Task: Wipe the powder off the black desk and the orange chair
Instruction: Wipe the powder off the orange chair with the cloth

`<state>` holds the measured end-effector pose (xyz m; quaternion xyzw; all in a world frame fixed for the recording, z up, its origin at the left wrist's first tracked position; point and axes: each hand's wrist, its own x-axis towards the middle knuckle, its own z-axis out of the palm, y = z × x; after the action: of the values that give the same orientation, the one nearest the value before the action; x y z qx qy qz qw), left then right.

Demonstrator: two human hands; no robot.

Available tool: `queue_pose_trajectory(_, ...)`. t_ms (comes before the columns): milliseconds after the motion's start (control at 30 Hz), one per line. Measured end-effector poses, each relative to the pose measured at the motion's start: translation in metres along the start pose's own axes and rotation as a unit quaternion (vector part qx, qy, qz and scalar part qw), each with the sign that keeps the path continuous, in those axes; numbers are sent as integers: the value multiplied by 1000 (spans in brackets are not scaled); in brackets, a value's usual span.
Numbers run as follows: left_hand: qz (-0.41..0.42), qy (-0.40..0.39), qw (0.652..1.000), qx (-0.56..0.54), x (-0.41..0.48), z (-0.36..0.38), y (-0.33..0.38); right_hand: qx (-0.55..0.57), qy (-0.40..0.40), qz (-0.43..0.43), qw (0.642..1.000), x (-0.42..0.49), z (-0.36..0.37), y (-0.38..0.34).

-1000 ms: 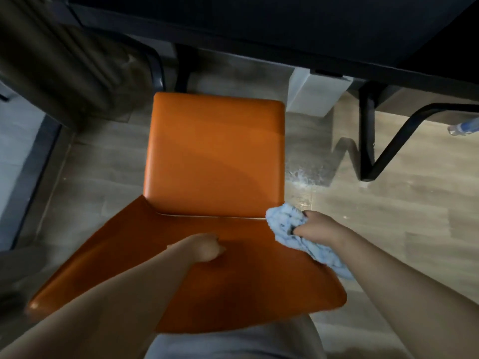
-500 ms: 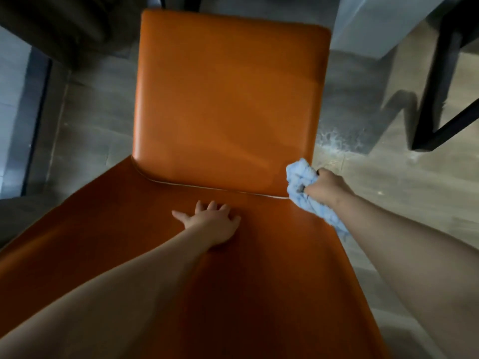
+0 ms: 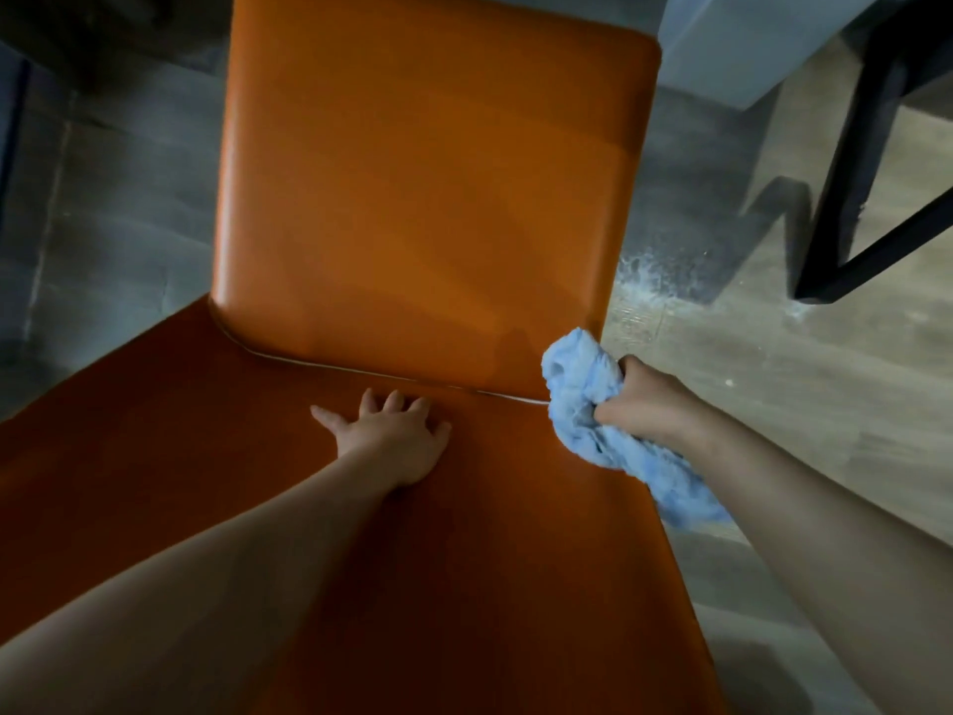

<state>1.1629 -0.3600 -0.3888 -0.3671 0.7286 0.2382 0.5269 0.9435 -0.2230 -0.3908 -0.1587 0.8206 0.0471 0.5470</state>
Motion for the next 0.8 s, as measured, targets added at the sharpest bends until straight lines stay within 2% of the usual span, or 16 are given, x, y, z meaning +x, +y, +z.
queue_pose_trajectory(200,0,16,1000,-1,7,5,-1,75,54,-9,996,47,-6,-17)
queue_pose_trajectory(333,2,9,1000,-2,5,4,-2,134,56,-25,989,25,-2,-3)
queue_pose_trajectory(467,0,4,1000,1,0,2,-2,83,1,-31,996,-19,3,9)
queue_pose_trajectory(633,6,-1,1000,-1,0,2,-3,116,76,17,990,-2,4,-13)
queue_pose_trajectory(733,24,3,1000,-6,-8,1,-7,35,85,41,995,-8,2,-25)
queue_pose_trajectory(800,40,-2,999,-11,-21,-1,-10,33,67,28,997,-37,0,-18)
